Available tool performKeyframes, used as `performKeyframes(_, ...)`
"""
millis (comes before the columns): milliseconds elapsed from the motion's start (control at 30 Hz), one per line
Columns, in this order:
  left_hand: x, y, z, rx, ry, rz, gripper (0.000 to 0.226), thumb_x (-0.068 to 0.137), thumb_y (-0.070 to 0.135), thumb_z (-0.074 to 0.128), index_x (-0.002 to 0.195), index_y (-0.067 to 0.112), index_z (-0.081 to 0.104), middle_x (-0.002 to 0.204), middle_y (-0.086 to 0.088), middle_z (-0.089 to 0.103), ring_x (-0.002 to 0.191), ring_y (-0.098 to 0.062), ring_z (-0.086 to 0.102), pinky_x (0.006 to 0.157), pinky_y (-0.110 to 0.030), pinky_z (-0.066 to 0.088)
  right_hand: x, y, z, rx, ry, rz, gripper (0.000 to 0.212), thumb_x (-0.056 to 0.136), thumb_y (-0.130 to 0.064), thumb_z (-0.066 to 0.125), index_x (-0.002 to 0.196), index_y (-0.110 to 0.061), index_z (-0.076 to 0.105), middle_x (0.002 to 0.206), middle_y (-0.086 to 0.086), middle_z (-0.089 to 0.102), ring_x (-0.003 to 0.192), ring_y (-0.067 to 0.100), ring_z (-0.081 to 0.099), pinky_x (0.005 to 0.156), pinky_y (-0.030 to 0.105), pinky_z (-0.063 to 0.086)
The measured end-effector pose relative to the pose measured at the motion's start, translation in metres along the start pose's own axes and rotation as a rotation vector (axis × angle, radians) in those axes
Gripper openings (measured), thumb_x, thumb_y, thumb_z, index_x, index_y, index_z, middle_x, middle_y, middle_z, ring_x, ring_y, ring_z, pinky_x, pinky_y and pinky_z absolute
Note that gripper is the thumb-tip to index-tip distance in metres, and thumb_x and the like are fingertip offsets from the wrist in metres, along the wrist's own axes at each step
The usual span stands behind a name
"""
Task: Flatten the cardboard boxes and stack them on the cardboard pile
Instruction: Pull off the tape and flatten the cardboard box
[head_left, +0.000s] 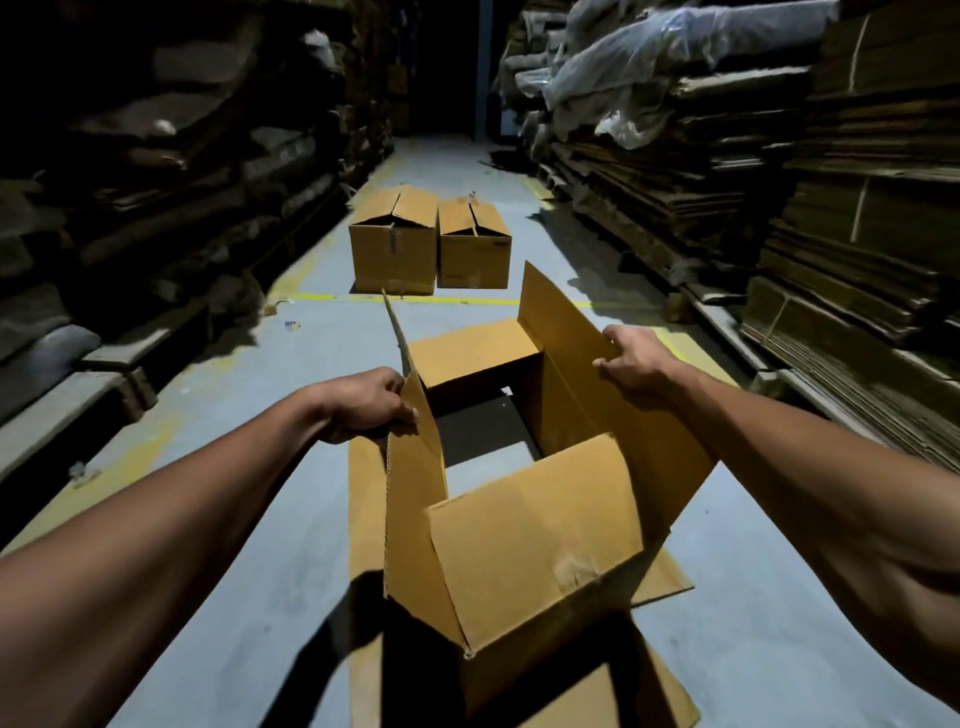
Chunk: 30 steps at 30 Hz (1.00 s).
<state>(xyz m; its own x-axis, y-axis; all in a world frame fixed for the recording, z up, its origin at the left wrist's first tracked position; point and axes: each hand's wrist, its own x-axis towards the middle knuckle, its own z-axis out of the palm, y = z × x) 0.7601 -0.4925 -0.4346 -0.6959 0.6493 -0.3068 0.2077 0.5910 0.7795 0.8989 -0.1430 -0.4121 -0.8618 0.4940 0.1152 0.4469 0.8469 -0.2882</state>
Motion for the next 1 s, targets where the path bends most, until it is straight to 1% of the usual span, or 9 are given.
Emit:
performKeyframes(67, -0.005, 0.003, 0.003, -0.033, -0.033, 0.015, 0.028, 0.103, 0.012, 0.064, 0.079, 0.009, 0.051, 0.083, -0.016, 0.067, 0.094, -0.033, 0.076, 0.061, -0.029, 0.054, 0.006, 0.000, -0.004, 0.002, 0.018, 0.028, 0.038, 0.099, -0.028, 0.070, 0.128, -0.006, 0.060, 0.131, 0.018, 0.064, 0.116, 0.034, 0.062, 0.094, 0.045, 0.056)
performKeyframes(133, -0.010, -0.001, 0.002, -0.079, -0.051, 0.004, 0.029, 0.103, 0.011, 0.065, 0.080, 0.009, 0.047, 0.072, -0.008, 0.062, 0.078, -0.025, 0.074, 0.058, -0.027, 0.054, 0.008, -0.002, -0.006, 0.001, 0.026, 0.052, 0.042, 0.100, -0.028, 0.069, 0.134, -0.007, 0.057, 0.135, 0.018, 0.063, 0.117, 0.034, 0.062, 0.093, 0.046, 0.057)
performKeyframes(267, -0.006, -0.023, -0.010, -0.154, 0.088, -0.083, 0.021, 0.100, 0.010, 0.068, 0.107, -0.008, 0.062, 0.103, -0.026, 0.074, 0.093, -0.035, 0.077, 0.073, -0.042, 0.066, 0.006, 0.009, -0.004, 0.242, -0.117, 0.068, 0.041, 0.100, -0.024, 0.071, 0.137, -0.018, 0.053, 0.124, 0.008, 0.063, 0.084, 0.026, 0.071, 0.052, 0.029, 0.055)
performKeyframes(400, -0.002, -0.019, -0.014, -0.131, 0.204, -0.173, 0.017, 0.095, 0.005, 0.066, 0.110, -0.004, 0.067, 0.103, -0.025, 0.076, 0.099, -0.038, 0.076, 0.082, -0.052, 0.064, -0.001, 0.035, -0.016, 0.649, -0.240, 0.115, 0.033, 0.098, -0.017, 0.071, 0.131, -0.014, 0.063, 0.117, 0.018, 0.073, 0.088, 0.030, 0.076, 0.073, 0.041, 0.065)
performKeyframes(500, -0.003, -0.013, -0.015, -0.129, 0.158, -0.209, 0.020, 0.096, 0.003, 0.058, 0.113, -0.005, 0.065, 0.107, -0.029, 0.074, 0.096, -0.041, 0.075, 0.081, -0.048, 0.063, -0.006, 0.040, -0.017, 0.648, -0.235, 0.115, 0.035, 0.099, -0.014, 0.069, 0.133, -0.007, 0.062, 0.109, 0.013, 0.073, 0.085, 0.025, 0.073, 0.064, 0.028, 0.061)
performKeyframes(667, -0.002, 0.003, 0.006, -0.095, 0.068, -0.153, 0.019, 0.095, 0.002, 0.059, 0.112, -0.005, 0.065, 0.110, -0.030, 0.072, 0.099, -0.039, 0.075, 0.069, -0.038, 0.057, -0.001, 0.040, -0.001, 0.661, -0.233, 0.138, 0.026, 0.100, -0.016, 0.068, 0.125, -0.012, 0.063, 0.119, 0.026, 0.071, 0.102, 0.040, 0.073, 0.091, 0.059, 0.058)
performKeyframes(800, 0.003, -0.015, 0.003, -0.154, -0.013, -0.158, 0.036, 0.087, 0.008, 0.072, 0.117, -0.010, 0.064, 0.114, -0.034, 0.070, 0.107, -0.044, 0.072, 0.095, -0.059, 0.058, 0.020, 0.055, 0.013, 0.427, -0.080, 0.105, 0.039, 0.095, -0.035, 0.072, 0.130, -0.022, 0.061, 0.123, 0.012, 0.070, 0.096, 0.032, 0.075, 0.080, 0.051, 0.064)
performKeyframes(900, 0.009, -0.024, -0.005, -0.161, 0.108, -0.168, 0.014, 0.092, 0.003, 0.066, 0.105, -0.004, 0.067, 0.097, -0.025, 0.071, 0.093, -0.036, 0.072, 0.083, -0.045, 0.060, 0.004, 0.038, -0.008, 0.615, -0.223, 0.150, 0.027, 0.100, -0.017, 0.069, 0.127, -0.015, 0.062, 0.114, 0.017, 0.073, 0.090, 0.036, 0.077, 0.068, 0.049, 0.065)
performKeyframes(1000, 0.010, -0.017, -0.012, -0.113, 0.071, -0.151, 0.018, 0.093, 0.007, 0.068, 0.104, -0.007, 0.068, 0.103, -0.029, 0.073, 0.094, -0.036, 0.074, 0.077, -0.044, 0.060, -0.001, 0.045, -0.022, 0.739, -0.275, 0.141, 0.032, 0.102, -0.007, 0.064, 0.134, -0.011, 0.062, 0.113, 0.017, 0.075, 0.085, 0.026, 0.077, 0.064, 0.036, 0.062)
